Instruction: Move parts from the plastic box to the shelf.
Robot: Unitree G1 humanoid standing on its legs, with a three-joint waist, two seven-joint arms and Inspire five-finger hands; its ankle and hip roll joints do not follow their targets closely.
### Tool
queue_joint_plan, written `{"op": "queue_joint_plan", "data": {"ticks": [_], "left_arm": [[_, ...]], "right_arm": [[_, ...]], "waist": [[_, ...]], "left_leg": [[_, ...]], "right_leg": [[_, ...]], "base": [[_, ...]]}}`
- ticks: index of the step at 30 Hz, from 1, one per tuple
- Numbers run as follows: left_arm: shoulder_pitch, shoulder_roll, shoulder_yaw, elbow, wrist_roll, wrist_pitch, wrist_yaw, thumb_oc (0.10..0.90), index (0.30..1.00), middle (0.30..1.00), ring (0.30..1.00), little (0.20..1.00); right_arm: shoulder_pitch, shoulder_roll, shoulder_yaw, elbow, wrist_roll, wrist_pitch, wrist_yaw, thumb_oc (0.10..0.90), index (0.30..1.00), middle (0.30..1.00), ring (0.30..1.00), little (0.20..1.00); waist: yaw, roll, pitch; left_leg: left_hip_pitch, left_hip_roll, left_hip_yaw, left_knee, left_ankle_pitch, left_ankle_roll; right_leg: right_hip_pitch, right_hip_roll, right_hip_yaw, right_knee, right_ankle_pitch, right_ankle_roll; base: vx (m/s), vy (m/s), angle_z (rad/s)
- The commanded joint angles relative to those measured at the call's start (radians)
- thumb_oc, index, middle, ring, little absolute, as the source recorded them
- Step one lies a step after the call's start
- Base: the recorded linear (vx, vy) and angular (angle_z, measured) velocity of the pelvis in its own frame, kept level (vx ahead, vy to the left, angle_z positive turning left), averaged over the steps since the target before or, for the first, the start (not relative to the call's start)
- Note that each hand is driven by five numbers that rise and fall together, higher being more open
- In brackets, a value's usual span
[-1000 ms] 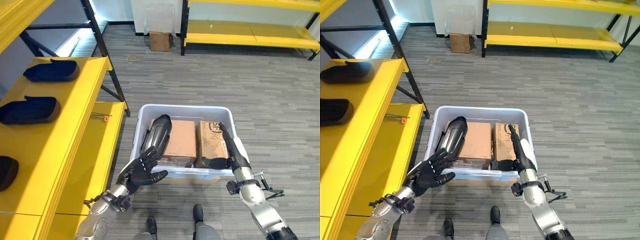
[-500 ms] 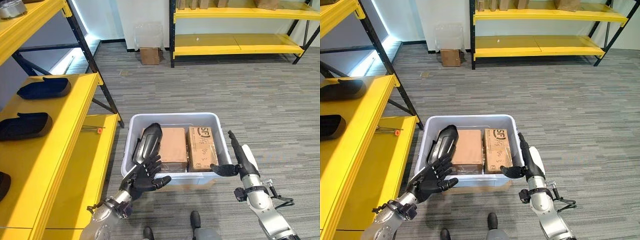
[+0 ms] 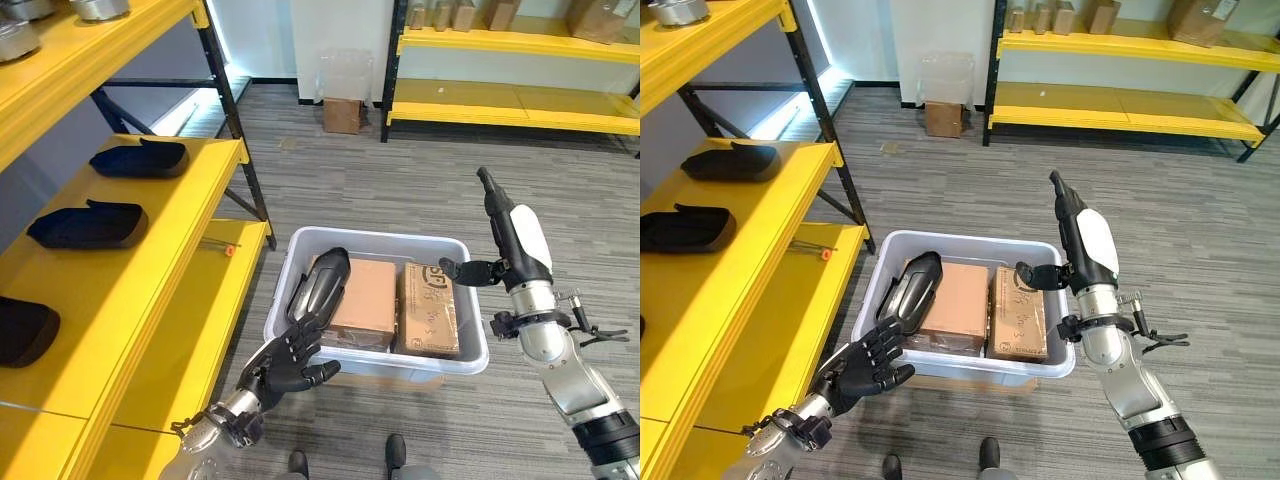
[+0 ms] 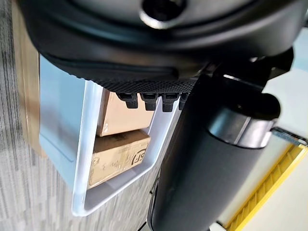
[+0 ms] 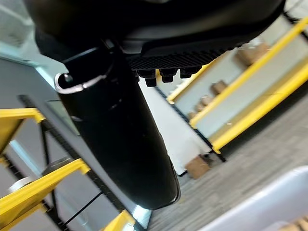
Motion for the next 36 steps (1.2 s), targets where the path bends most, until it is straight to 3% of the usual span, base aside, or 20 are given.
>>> {"op": "queue_joint_plan", "data": {"ticks": [1,5,6,7,10,16,18,26,30,36], "left_arm": [[-0.060,0.040,0.013,-0.098,-0.068,-0.074,-0.044,0.900,1.000,1.000,1.000,1.000],[-0.052,0.054,0.012,-0.108,-0.078,-0.058,-0.057,0.900,1.000,1.000,1.000,1.000],[-0.070,0.077,-0.018,-0.096,-0.095,-0.044,-0.068,0.900,1.000,1.000,1.000,1.000],[-0.071,0.079,-0.025,-0.097,-0.102,-0.039,-0.076,0.900,1.000,1.000,1.000,1.000],[-0.093,0.101,-0.043,-0.126,-0.134,0.002,-0.033,0.900,1.000,1.000,1.000,1.000],[-0.125,0.149,-0.033,-0.117,-0.132,-0.007,-0.075,0.900,1.000,1.000,1.000,1.000],[-0.132,0.176,-0.038,-0.128,-0.084,-0.016,-0.101,0.900,1.000,1.000,1.000,1.000],[-0.146,0.215,-0.035,-0.171,-0.122,-0.029,-0.072,0.900,1.000,1.000,1.000,1.000],[-0.141,0.231,-0.030,-0.199,-0.115,-0.020,-0.071,0.900,1.000,1.000,1.000,1.000],[-0.144,0.239,-0.036,-0.200,-0.107,-0.041,-0.077,0.900,1.000,1.000,1.000,1.000]], "right_arm": [[-0.177,-0.067,-0.033,-0.076,-0.081,-0.090,-0.010,0.900,1.000,1.000,1.000,1.000],[-0.233,-0.108,0.004,-0.077,-0.153,-0.079,0.027,0.900,1.000,1.000,1.000,1.000],[-0.365,-0.140,0.113,0.011,-0.228,-0.067,0.038,0.900,1.000,1.000,1.000,1.000],[-0.386,-0.146,0.142,0.052,-0.246,-0.082,0.046,0.900,1.000,1.000,1.000,1.000],[-0.430,-0.170,0.205,0.134,-0.302,-0.095,0.026,0.900,1.000,1.000,1.000,1.000],[-0.605,-0.215,0.325,0.279,-0.339,-0.123,0.024,0.900,1.000,1.000,1.000,1.000],[-0.651,-0.240,0.366,0.301,-0.315,-0.103,0.020,0.900,1.000,1.000,1.000,1.000],[-0.719,-0.270,0.412,0.356,-0.317,-0.097,0.004,0.900,1.000,1.000,1.000,1.000],[-0.733,-0.276,0.422,0.353,-0.306,-0.060,-0.002,0.900,1.000,1.000,1.000,1.000],[-0.748,-0.278,0.430,0.380,-0.319,-0.061,-0.017,0.900,1.000,1.000,1.000,1.000]], "waist": [[0.032,-0.027,-0.063],[0.056,-0.028,-0.068],[0.089,-0.030,-0.049],[0.096,-0.026,-0.041],[0.127,-0.008,0.009],[0.177,0.034,0.128],[0.191,0.047,0.167],[0.203,0.089,0.244],[0.203,0.101,0.271],[0.198,0.108,0.300]], "left_leg": [[0.015,0.013,0.016,0.013,-0.071,0.011],[0.013,0.013,-0.006,0.010,-0.064,0.008],[-0.026,0.011,-0.044,0.043,-0.056,0.002],[-0.035,0.012,-0.056,0.054,-0.054,0.001],[-0.105,0.006,-0.101,0.092,-0.039,0.003],[-0.221,-0.011,-0.149,0.154,-0.013,0.005],[-0.259,-0.017,-0.165,0.172,-0.005,0.010],[-0.340,-0.035,-0.190,0.194,0.013,0.013],[-0.369,-0.036,-0.187,0.192,0.024,0.015],[-0.402,-0.034,-0.180,0.206,0.029,0.018]], "right_leg": [[0.057,-0.046,-0.030,0.030,-0.092,0.031],[0.070,-0.044,-0.050,0.036,-0.103,0.026],[0.061,-0.043,-0.072,0.078,-0.130,0.015],[0.061,-0.043,-0.079,0.091,-0.139,0.011],[0.017,-0.049,-0.105,0.158,-0.165,0.001],[-0.065,-0.052,-0.131,0.251,-0.201,-0.021],[-0.094,-0.052,-0.132,0.290,-0.219,-0.029],[-0.153,-0.052,-0.130,0.352,-0.254,-0.043],[-0.191,-0.045,-0.125,0.364,-0.254,-0.048],[-0.238,-0.038,-0.116,0.388,-0.255,-0.054]], "base": [[0.12,-0.021,0.27],[0.13,-0.029,0.23],[0.16,-0.046,0.35],[0.12,-0.043,0.52],[-0.04,-0.028,0.69],[-0.18,-0.045,0.25],[-0.13,-0.085,0.09],[-0.09,-0.033,0.05],[-0.10,-0.038,0.02],[-0.06,-0.031,-0.01]]}}
